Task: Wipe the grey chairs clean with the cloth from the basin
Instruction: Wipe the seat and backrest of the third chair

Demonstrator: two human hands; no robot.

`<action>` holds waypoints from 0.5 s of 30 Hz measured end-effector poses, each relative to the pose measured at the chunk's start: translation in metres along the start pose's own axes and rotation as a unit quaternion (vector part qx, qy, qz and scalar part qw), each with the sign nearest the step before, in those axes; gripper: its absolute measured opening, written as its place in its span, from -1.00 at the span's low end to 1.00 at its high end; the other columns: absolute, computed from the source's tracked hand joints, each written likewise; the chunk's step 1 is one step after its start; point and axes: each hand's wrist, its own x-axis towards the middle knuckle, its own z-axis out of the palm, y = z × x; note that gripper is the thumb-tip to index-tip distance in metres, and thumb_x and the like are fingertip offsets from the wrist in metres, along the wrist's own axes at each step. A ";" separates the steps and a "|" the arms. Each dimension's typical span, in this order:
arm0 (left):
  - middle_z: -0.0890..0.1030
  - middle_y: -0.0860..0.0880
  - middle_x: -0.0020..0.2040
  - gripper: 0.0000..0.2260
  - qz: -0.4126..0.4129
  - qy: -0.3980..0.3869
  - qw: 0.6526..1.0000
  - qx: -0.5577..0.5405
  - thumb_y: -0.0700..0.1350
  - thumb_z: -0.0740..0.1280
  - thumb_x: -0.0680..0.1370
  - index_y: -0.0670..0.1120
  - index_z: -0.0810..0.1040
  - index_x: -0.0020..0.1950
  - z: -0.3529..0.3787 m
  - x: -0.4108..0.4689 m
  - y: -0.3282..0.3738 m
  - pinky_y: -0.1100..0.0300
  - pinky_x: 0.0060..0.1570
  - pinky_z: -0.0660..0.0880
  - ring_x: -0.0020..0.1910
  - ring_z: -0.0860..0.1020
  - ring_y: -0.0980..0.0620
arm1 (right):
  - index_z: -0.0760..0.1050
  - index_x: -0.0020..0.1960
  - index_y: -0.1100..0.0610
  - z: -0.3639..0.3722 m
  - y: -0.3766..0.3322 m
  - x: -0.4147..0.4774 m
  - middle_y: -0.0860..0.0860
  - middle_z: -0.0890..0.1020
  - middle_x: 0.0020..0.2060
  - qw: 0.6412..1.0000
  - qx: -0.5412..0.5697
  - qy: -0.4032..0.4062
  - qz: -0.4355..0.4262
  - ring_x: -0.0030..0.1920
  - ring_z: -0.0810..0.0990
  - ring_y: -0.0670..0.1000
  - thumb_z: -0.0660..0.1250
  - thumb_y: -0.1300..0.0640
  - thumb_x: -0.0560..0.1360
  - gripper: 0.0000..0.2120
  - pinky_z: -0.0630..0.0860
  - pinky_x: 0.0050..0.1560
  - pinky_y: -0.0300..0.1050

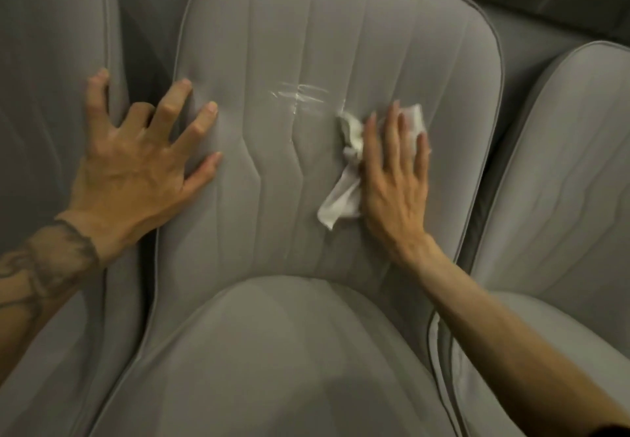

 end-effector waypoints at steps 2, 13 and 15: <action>0.27 -0.23 0.61 -0.49 -0.001 0.002 1.000 0.000 0.18 0.13 0.74 -0.06 0.29 0.61 0.002 0.000 0.000 -0.46 0.53 0.01 0.08 0.53 -0.33 | -0.12 0.70 0.11 0.004 -0.002 0.003 0.10 -0.15 0.68 0.999 0.020 0.031 0.038 0.69 -0.06 0.15 0.01 0.10 0.75 -0.42 -0.12 0.67 0.18; 0.25 -0.23 0.61 -0.49 -0.006 -0.001 1.000 -0.001 0.18 0.09 0.74 -0.06 0.26 0.62 0.007 -0.001 -0.002 -0.46 0.52 -0.01 0.07 0.52 -0.35 | -0.07 0.69 0.15 0.025 -0.029 -0.101 0.10 -0.03 0.69 0.998 0.023 -0.062 -0.015 0.69 -0.01 0.11 0.06 0.20 0.67 -0.37 -0.15 0.67 0.15; 0.25 -0.23 0.61 -0.48 -0.009 -0.006 1.000 -0.002 0.19 0.08 0.74 -0.05 0.25 0.62 0.006 -0.001 -0.001 -0.46 0.52 -0.01 0.07 0.52 -0.35 | -0.06 0.69 0.16 0.025 -0.038 -0.104 0.09 -0.02 0.69 0.998 0.035 -0.047 0.033 0.69 0.00 0.10 0.02 0.16 0.72 -0.42 -0.13 0.67 0.16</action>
